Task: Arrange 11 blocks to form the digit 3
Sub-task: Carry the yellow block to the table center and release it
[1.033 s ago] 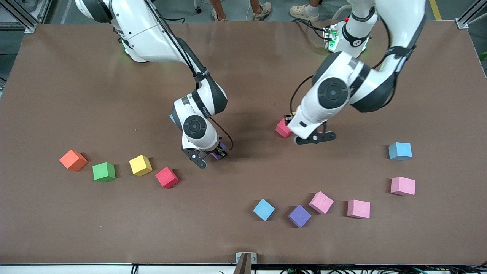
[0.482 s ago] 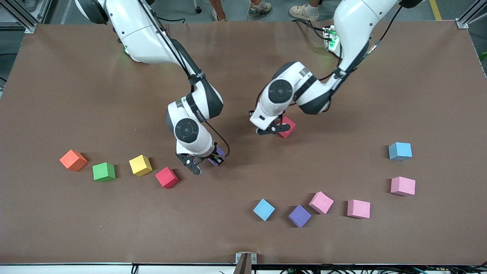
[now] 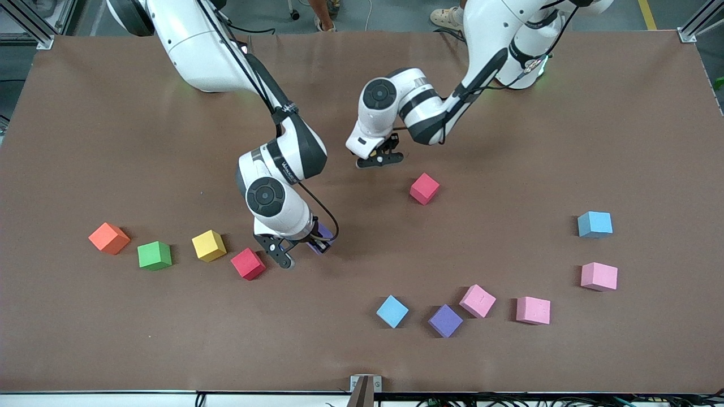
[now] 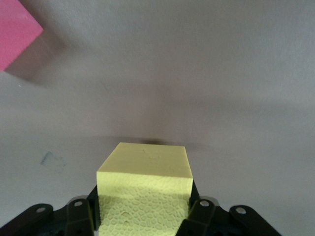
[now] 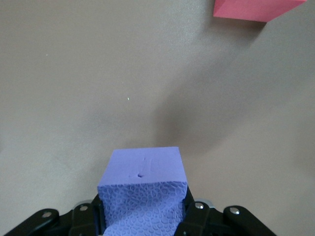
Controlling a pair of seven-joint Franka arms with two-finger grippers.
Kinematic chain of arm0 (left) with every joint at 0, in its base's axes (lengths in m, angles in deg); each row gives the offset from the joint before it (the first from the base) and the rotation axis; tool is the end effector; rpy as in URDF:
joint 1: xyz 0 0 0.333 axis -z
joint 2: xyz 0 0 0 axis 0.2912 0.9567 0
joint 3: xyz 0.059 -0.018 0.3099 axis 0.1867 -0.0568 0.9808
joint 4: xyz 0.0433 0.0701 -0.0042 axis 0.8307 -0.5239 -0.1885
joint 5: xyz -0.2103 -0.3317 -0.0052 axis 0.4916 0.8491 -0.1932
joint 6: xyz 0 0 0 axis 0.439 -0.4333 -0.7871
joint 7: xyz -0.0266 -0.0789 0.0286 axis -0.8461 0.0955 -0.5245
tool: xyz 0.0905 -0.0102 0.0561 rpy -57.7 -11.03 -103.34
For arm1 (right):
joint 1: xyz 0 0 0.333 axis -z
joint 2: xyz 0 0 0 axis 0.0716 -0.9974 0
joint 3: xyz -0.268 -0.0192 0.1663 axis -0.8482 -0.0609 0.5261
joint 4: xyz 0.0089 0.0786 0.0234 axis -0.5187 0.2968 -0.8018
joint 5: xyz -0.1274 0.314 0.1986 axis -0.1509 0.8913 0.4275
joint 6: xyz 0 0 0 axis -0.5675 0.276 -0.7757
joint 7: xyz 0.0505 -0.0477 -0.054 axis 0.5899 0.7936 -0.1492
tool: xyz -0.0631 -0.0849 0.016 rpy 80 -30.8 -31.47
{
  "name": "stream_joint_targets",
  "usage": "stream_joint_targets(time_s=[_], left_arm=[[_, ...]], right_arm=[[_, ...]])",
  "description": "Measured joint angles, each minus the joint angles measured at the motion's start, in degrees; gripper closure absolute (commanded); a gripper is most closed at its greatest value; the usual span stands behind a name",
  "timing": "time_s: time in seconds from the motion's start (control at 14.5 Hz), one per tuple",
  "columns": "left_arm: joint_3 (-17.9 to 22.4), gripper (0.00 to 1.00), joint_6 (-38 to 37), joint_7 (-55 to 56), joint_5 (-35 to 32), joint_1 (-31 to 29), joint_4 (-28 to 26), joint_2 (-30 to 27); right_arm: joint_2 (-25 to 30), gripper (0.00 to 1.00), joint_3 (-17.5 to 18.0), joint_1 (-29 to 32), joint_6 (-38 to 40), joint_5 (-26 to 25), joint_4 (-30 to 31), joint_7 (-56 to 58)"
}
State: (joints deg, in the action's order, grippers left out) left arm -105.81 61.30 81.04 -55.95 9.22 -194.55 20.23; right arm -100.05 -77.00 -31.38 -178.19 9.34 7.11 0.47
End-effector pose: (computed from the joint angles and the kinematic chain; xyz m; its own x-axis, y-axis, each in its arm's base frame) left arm 0.3425 -0.5056 0.2220 0.9844 0.1338 -0.1142 0.1372 -0.9903 0.0229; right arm 0.6266 0.3783 0.2793 0.7046 -0.7019 -0.1046 -0.7085 -0.7042 -0.0473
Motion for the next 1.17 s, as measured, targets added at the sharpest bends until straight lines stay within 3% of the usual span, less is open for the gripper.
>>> stream_joint_targets(time_s=[0.28, 0.83, 1.17], left_arm=[[0.0, 0.76, 1.2, 7.3, -7.7, 1.7, -1.9, 1.3], [-0.1, 0.76, 1.7, 9.6, -8.9, 4.7, -1.8, 1.7], [-0.1, 0.76, 1.9, 9.9, -13.5, 6.0, -1.6, 1.7]], right_arm=[[2.0, 1.0, -0.3, 0.9, 6.0, 0.0, -0.1, -0.3], [5.3, 1.0, -0.5, 1.1, 10.4, -1.1, -0.2, -10.6], [5.5, 1.0, -0.5, -0.5, 13.3, -1.6, -0.1, -19.7]])
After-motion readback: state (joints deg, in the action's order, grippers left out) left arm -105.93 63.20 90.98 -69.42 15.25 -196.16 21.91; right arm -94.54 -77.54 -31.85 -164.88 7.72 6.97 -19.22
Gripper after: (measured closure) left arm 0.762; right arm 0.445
